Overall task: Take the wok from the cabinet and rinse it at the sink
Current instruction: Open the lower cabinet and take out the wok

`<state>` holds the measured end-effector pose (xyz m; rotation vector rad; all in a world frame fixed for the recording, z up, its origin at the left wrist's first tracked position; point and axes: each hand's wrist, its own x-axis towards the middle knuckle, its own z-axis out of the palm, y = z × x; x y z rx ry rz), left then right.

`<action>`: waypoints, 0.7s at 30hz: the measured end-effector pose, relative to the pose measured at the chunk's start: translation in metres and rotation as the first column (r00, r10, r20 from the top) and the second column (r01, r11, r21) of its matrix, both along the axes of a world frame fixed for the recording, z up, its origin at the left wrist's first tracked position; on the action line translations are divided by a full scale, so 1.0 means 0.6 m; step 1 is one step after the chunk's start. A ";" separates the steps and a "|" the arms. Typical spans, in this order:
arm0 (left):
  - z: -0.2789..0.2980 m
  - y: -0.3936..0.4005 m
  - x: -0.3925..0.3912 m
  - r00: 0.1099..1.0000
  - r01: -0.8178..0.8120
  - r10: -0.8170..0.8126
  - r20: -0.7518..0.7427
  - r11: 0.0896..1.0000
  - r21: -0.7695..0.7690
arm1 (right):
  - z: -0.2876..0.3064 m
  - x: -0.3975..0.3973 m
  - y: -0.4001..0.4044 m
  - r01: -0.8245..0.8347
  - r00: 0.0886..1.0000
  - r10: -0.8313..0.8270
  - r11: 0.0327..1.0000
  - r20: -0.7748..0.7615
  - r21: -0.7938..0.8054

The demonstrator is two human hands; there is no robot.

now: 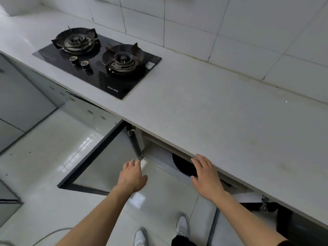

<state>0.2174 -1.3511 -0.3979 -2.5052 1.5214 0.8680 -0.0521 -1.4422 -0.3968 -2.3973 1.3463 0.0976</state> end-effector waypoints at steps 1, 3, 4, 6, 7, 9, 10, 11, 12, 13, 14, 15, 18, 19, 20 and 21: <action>-0.007 -0.007 -0.004 0.999 0.045 -0.045 -0.006 0.999 -0.001 | -0.003 -0.006 0.011 0.031 1.000 -0.031 0.999 0.000 -0.007; -0.023 -0.018 -0.011 0.990 0.143 -0.143 -0.019 0.990 -0.015 | -0.006 -0.014 0.037 0.122 0.993 -0.122 0.993 -0.008 -0.004; -0.031 -0.023 -0.015 0.981 0.190 -0.191 -0.026 0.982 -0.021 | -0.008 -0.018 0.052 0.176 0.984 -0.176 0.984 -0.013 0.000; -0.044 -0.028 -0.023 0.958 0.287 -0.288 -0.021 0.958 -0.028 | -0.017 -0.025 0.083 0.281 0.960 -0.281 0.960 0.000 0.009; -0.050 -0.029 -0.027 0.945 0.326 -0.326 -0.018 0.945 -0.029 | -0.023 -0.028 0.099 0.326 0.945 -0.326 0.945 -0.002 0.022; -0.057 -0.030 -0.036 0.925 0.380 -0.381 -0.014 0.924 -0.033 | -0.031 -0.035 0.128 0.397 0.918 -0.395 0.916 -0.044 0.057; -0.059 -0.029 -0.041 0.915 0.402 -0.403 -0.016 0.915 -0.031 | -0.036 -0.039 0.142 0.420 0.907 -0.416 0.905 -0.063 0.065; -0.062 -0.028 -0.046 0.907 0.420 -0.420 -0.023 0.907 -0.023 | -0.042 -0.043 0.156 0.438 0.898 -0.433 0.896 -0.076 0.075; -0.065 -0.027 -0.052 0.900 0.434 -0.434 -0.030 0.901 -0.016 | -0.046 -0.048 0.167 0.454 0.890 -0.448 0.887 -0.084 0.080; -0.071 -0.025 -0.058 0.895 0.444 -0.444 -0.037 0.896 -0.013 | -0.054 -0.055 0.178 0.467 0.883 -0.460 0.880 -0.089 0.082; -0.078 -0.024 -0.066 0.891 0.452 -0.452 -0.043 0.892 -0.016 | -0.063 -0.062 0.184 0.475 0.879 -0.468 0.876 -0.093 0.080; -0.088 -0.026 -0.074 0.887 0.458 -0.458 -0.049 0.889 -0.023 | -0.074 -0.069 0.186 0.483 0.875 -0.475 0.872 -0.098 0.084; -0.149 -0.039 -0.099 0.882 0.465 -0.467 -0.062 0.884 -0.047 | -0.137 -0.091 0.180 0.522 0.852 -0.513 0.846 -0.101 0.107; -0.180 -0.044 -0.109 0.883 0.462 -0.465 -0.066 0.885 -0.054 | -0.168 -0.098 0.176 0.540 0.842 -0.531 0.834 -0.097 0.114; -0.214 -0.051 -0.118 0.884 0.459 -0.463 -0.069 0.886 -0.063 | -0.203 -0.104 0.169 0.558 0.830 -0.549 0.822 -0.098 0.112; -0.253 -0.059 -0.128 0.880 0.465 -0.469 -0.071 0.882 -0.070 | -0.243 -0.110 0.163 0.575 0.818 -0.565 0.812 -0.109 0.106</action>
